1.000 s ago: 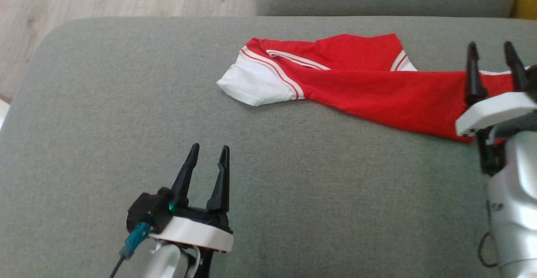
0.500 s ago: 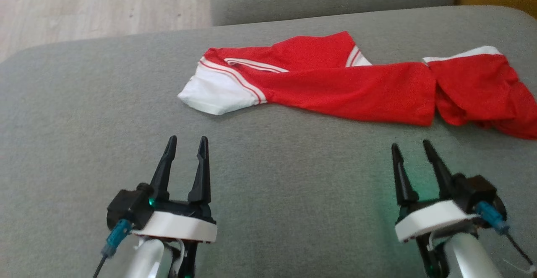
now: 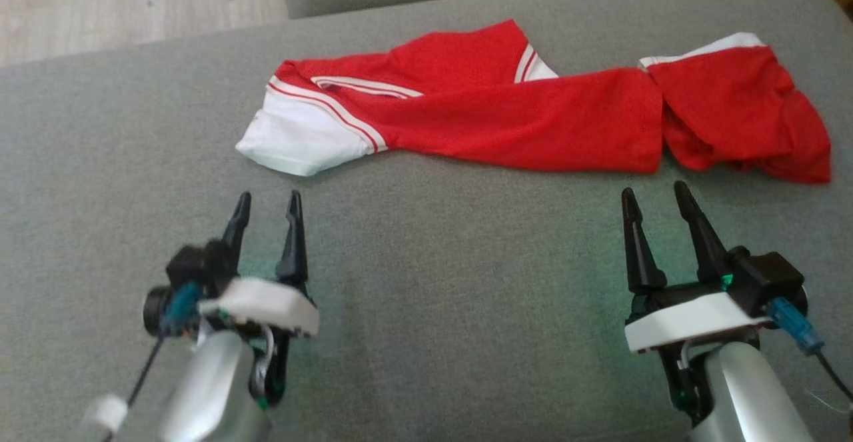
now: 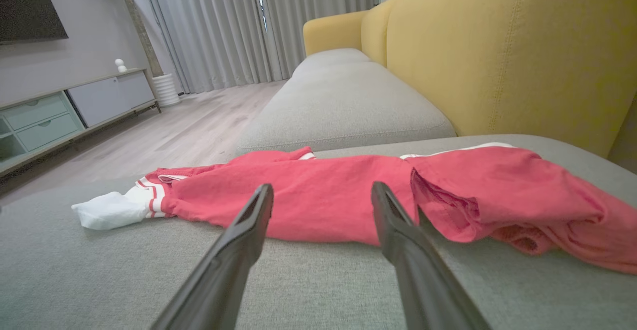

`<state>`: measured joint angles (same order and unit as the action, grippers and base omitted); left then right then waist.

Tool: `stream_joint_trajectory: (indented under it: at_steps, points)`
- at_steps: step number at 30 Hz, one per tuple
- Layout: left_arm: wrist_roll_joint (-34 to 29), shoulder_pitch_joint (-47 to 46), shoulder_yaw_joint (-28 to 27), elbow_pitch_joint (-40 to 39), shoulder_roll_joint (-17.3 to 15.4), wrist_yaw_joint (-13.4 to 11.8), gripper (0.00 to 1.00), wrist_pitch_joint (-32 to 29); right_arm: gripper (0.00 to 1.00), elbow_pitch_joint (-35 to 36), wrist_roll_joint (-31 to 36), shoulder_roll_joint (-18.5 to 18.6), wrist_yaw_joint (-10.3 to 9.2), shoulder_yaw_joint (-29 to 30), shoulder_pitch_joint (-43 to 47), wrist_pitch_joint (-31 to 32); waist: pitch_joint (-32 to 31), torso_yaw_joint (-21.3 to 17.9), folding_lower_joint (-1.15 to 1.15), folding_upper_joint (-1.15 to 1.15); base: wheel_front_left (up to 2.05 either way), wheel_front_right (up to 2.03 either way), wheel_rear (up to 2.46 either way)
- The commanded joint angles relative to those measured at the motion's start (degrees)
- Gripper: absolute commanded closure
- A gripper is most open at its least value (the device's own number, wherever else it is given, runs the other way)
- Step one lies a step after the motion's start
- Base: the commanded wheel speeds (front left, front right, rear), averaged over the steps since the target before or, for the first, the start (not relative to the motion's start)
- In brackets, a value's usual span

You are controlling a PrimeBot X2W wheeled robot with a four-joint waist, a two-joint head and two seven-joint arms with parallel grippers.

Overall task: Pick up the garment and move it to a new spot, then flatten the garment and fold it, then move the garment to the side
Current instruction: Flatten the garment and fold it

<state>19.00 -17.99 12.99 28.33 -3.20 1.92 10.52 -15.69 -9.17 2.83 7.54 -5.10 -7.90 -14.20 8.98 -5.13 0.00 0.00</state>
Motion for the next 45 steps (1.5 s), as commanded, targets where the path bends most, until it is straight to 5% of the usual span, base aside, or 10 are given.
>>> stream_joint_trajectory:
  at_steps: [1, 14, 28, 29, 30, 39, 45]
  points:
    - [-0.2, -4.2, -2.1, -0.3, -0.9, -0.6, 0.00, -0.8, 0.00, 2.1, -0.4, 0.1, -0.05, -1.5, -2.2, -0.5, 1.2, -0.6, 0.00, 0.00, 0.00, 0.00, 0.00]
    - [-1.8, -21.3, -3.7, 19.8, -6.9, -4.4, 0.00, -8.2, 0.00, 3.5, -2.6, 0.1, -0.05, -4.2, -5.0, -0.6, 6.7, -4.8, 0.00, 0.00, 0.00, 0.00, 0.00]
    - [-1.4, -28.2, -2.0, 31.4, -7.8, -0.8, 0.00, -10.1, 0.00, 4.8, -3.9, 0.1, -0.05, -4.5, -6.3, -0.8, 9.2, -6.4, 0.00, 0.00, 0.00, 0.00, 0.00]
    - [-1.3, -28.4, -1.8, 31.9, -7.7, -0.3, 0.80, -9.9, 0.00, 4.8, -4.0, 0.1, -0.05, -4.5, -6.4, -0.8, 9.2, -6.3, 0.00, 0.00, 0.00, 0.00, 0.00]
    - [-1.2, -28.6, -1.8, 32.2, -7.6, 0.1, 1.00, -9.3, 0.00, 4.8, -4.0, 0.1, -0.05, -4.5, -6.5, -0.8, 9.2, -6.2, 0.00, 0.00, 0.00, 0.00, 0.00]
    - [0.4, -28.4, -2.1, 30.5, -5.1, 1.8, 1.00, 1.9, 0.00, 4.9, -2.7, 0.1, -0.05, -3.3, -5.6, -0.8, 7.2, -3.1, 0.00, 0.00, 0.00, 0.00, 0.00]
    - [1.5, -24.3, -4.4, 22.6, -4.7, 1.6, 1.00, 4.4, 0.00, 4.4, -2.0, 0.1, -0.05, -3.2, -5.0, -0.7, 4.3, -0.1, 0.00, 0.00, 0.00, 0.00, 0.00]
